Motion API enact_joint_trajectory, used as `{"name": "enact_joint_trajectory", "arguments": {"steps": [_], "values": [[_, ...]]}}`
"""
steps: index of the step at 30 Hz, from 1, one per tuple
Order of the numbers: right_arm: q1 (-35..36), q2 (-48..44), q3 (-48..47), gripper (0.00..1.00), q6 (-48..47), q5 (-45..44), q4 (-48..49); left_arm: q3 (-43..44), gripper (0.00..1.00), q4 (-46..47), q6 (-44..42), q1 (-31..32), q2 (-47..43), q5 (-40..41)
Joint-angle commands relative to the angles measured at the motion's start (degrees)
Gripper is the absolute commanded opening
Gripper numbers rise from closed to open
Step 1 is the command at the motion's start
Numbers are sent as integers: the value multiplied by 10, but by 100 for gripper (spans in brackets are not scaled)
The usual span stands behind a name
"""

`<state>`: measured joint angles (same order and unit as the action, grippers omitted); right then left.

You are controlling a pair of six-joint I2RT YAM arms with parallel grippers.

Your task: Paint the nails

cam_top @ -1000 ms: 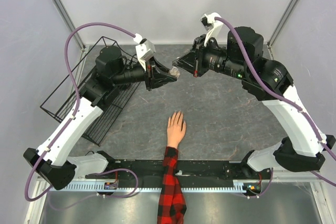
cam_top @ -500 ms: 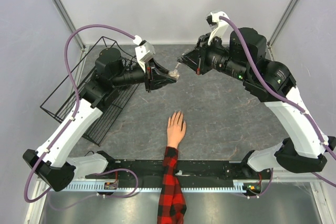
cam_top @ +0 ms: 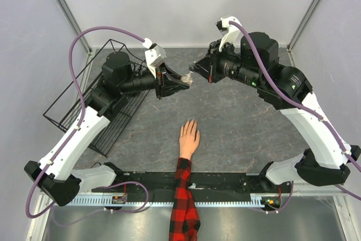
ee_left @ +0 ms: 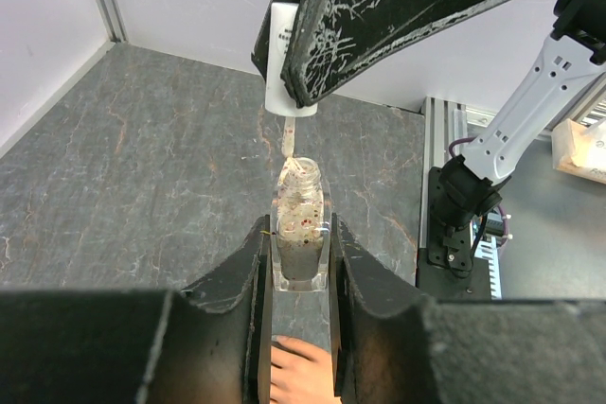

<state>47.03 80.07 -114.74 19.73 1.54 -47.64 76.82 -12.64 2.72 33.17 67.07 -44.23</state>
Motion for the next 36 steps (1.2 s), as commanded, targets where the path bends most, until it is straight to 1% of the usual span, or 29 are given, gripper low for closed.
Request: {"name": "enact_joint_trajectory", "arguments": {"steps": [1,8,9,24,25,36], "values": [[3,-15,6,0,0,0,19,8,2,33,10,-1,-14,-9],[2,-32,7,0,0,-13,28,5,2,32,11,-1,-14,-13],[3,-33,7,0,0,-25,28,4,2,32,11,-1,-14,-12],[2,-26,15,0,5,-17,40,7,2,28,8,-1,-12,-17],[3,-25,14,0,6,-3,41,7,2,28,8,-1,-13,-17],[3,-19,17,0,10,7,45,11,2,27,7,-1,-10,-19]]}}
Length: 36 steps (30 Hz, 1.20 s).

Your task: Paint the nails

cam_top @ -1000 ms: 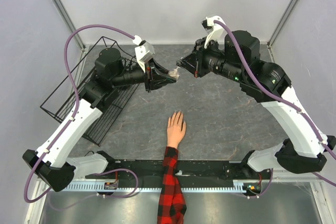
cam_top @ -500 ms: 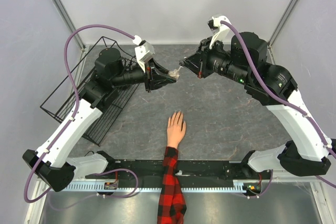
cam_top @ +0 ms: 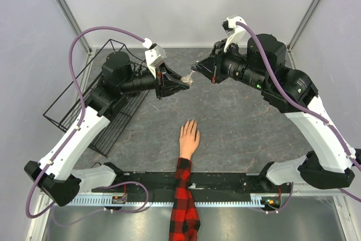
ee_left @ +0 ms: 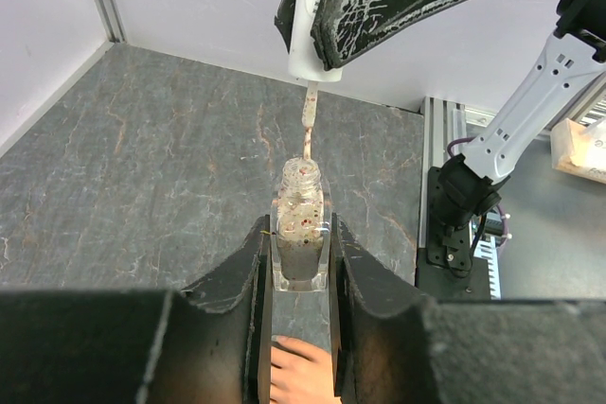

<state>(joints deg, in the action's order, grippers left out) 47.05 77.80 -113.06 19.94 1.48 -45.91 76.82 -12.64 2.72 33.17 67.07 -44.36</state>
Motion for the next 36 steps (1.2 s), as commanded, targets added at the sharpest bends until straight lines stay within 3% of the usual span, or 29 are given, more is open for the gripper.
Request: {"name": "enact_joint_trajectory", "arguments": {"steps": [1,36], "values": [[3,3,3,0,9,8,28,11,2,27,7,-1,-10,-19],[2,-19,53,0,7,27,16,15,2,29,-6,-1,-3,2]]}}
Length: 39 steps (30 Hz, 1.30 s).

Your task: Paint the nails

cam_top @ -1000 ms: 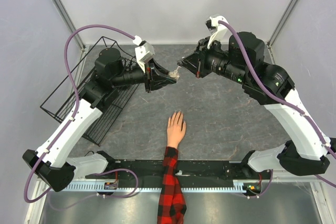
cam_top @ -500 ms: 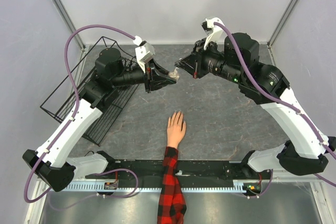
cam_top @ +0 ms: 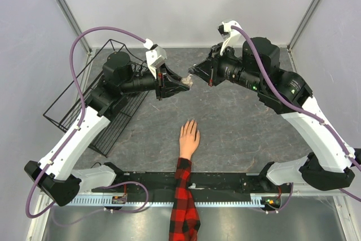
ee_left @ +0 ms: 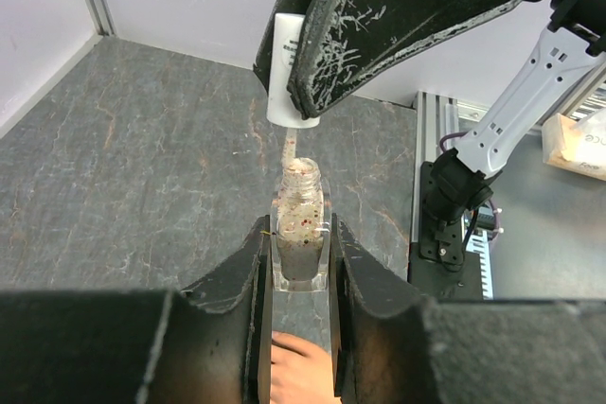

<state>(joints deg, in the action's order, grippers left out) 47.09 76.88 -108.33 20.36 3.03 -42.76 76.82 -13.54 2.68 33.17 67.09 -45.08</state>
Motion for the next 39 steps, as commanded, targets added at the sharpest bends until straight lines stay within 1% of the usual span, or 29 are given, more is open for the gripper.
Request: {"name": "enact_joint_trajectory", "arguments": {"steps": [1,8,14,19,21,26,31,32,33,34,35,39], "values": [[3,-9,6,0,2,12,-15,15,2,37,-6,-1,-2,10],[3,-12,12,0,0,12,-19,18,2,37,-5,-1,1,6],[3,2,8,0,-10,18,-14,24,2,33,-1,-1,9,-13],[4,14,14,0,-30,50,-35,30,2,33,-7,-1,8,8],[7,16,26,0,-38,44,-44,36,2,35,-9,-1,11,18],[14,25,59,0,-41,16,-46,37,2,73,7,-1,23,-3],[19,54,29,0,2,-16,-49,18,2,113,10,0,20,-14],[19,62,23,1,24,-21,-51,12,2,133,10,0,18,-9],[20,63,21,2,30,-27,-58,3,2,133,14,0,18,-7],[23,66,20,4,35,-28,-62,0,2,155,16,0,16,-5],[24,68,16,8,41,-42,-68,-10,2,181,20,0,14,0],[24,71,-7,12,50,-59,-94,-36,2,246,34,1,8,21]]}}
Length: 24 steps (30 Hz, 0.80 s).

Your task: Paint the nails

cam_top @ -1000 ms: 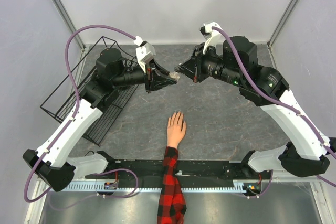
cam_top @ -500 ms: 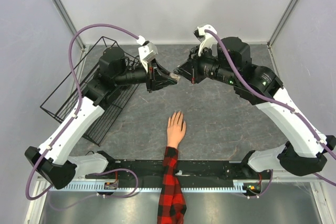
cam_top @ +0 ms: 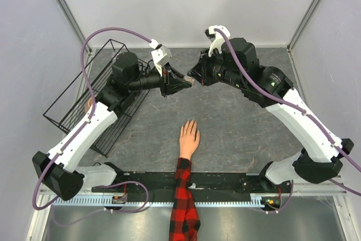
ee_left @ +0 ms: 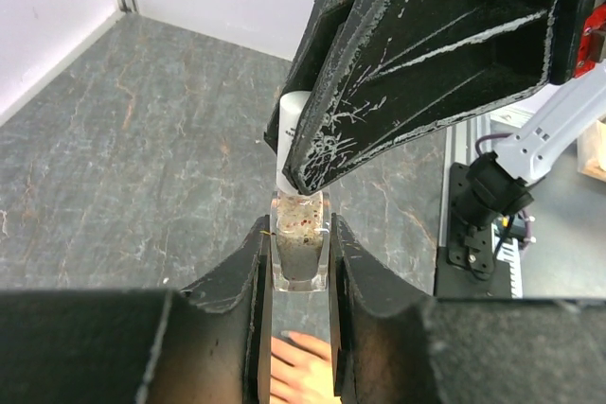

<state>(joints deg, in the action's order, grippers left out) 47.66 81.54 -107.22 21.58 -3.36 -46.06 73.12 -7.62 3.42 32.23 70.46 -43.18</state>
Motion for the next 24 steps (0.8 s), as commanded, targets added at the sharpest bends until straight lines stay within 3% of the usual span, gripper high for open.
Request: {"name": "enact_joint_trajectory", "arguments": {"steps": [1,7,19,24], "values": [[18,27,-35,13,37,5,-66,0,2,191,26,10,-23,-2],[18,49,-82,21,43,-9,-100,2,2,205,38,11,-8,-11],[18,56,-140,68,36,-38,-124,-11,2,198,51,12,-12,7],[18,42,-164,81,21,-46,-145,-4,2,170,55,10,-14,3]]}}
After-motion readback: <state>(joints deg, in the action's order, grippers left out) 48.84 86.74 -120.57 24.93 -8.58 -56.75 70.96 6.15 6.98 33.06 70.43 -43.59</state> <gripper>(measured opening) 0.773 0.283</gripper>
